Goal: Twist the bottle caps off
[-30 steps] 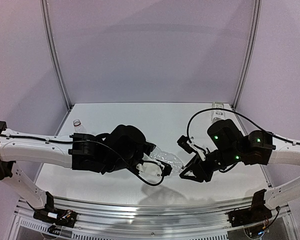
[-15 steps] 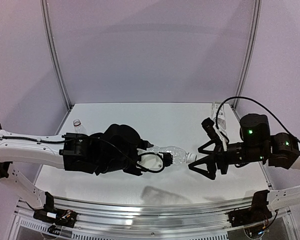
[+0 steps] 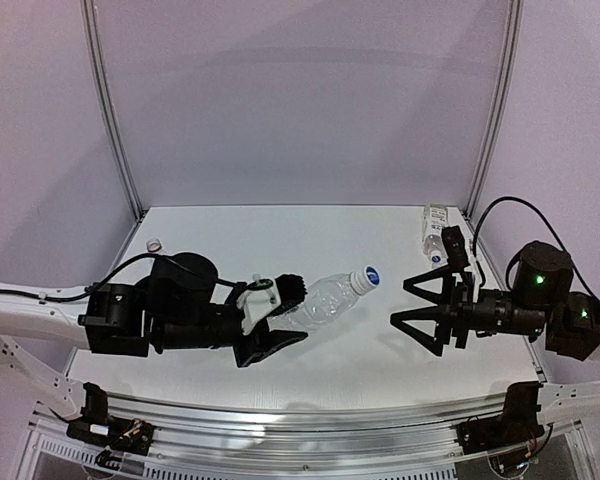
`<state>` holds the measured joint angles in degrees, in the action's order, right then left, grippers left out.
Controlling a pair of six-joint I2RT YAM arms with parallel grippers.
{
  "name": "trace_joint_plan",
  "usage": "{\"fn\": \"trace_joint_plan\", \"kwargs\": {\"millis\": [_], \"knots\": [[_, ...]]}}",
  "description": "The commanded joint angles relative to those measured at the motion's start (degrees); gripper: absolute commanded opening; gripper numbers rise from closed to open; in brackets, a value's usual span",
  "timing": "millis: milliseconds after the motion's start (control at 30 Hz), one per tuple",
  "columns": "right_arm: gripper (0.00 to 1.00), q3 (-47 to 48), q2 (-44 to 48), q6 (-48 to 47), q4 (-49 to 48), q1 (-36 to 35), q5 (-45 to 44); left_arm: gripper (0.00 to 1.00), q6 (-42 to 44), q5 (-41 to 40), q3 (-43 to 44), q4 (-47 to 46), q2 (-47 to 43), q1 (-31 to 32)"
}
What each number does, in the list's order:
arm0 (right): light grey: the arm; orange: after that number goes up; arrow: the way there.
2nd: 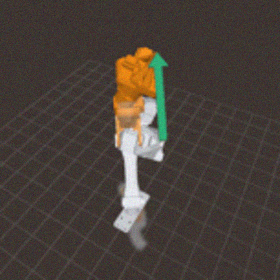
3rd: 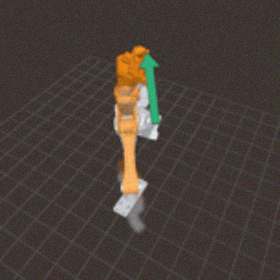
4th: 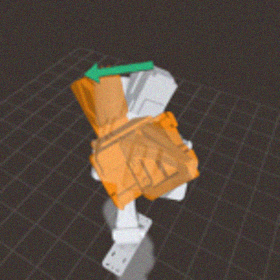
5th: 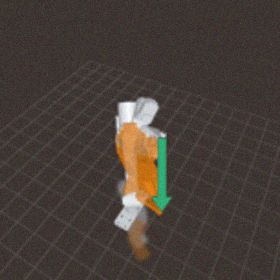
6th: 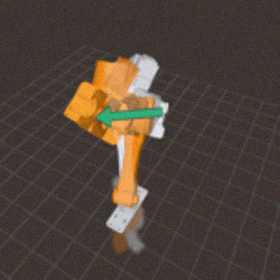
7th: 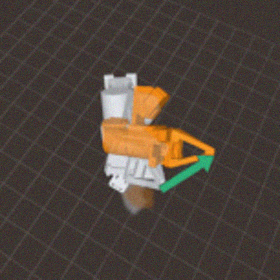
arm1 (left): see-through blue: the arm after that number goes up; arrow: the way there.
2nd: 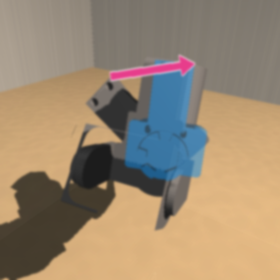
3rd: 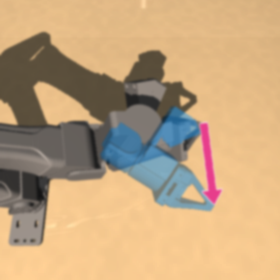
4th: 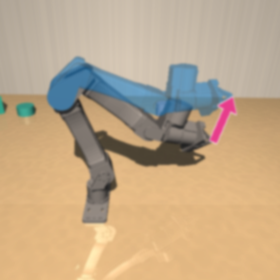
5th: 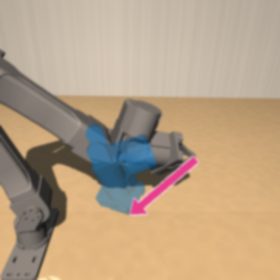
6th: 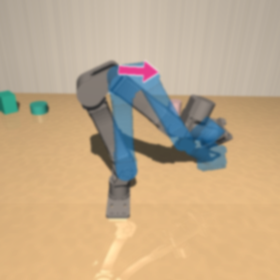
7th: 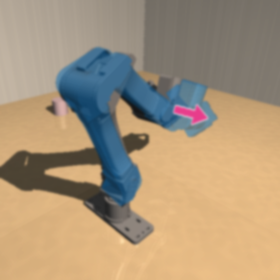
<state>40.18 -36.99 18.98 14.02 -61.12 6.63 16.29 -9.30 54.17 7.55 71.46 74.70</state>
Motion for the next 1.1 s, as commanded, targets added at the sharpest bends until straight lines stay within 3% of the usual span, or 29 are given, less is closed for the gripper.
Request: {"fn": "trace_joint_plan", "kwargs": {"millis": [0,167,533,900,1067], "knots": [[0.99,-4.27,-0.75,0.52,-13.34,-0.58,3.52,0.44,-16.65,13.42,-7.12,-17.33,-3.11,-3.23],[0.99,-8.59,-4.13,-0.43,-27.47,-1.4,7.88,0.41,-28.76,25.04,-15.67,-36.88,-4.07,-7.47],[0.95,-7.44,-21.33,-8.69,-47.43,-8.26,3.34,0.4,-39.88,31.41,-16.82,-52.62,2.0,-8.33],[0.85,-9.48,-19.38,-8.74,-53.81,-8.34,6.93,0.39,-40.38,32.05,-15.57,-56.18,7.51,-8.34],[0.74,-8.77,-19.24,-7.82,-52.16,-8.33,5.0,0.39,-40.54,33.09,-13.85,-57.54,9.98,-8.26]]}}
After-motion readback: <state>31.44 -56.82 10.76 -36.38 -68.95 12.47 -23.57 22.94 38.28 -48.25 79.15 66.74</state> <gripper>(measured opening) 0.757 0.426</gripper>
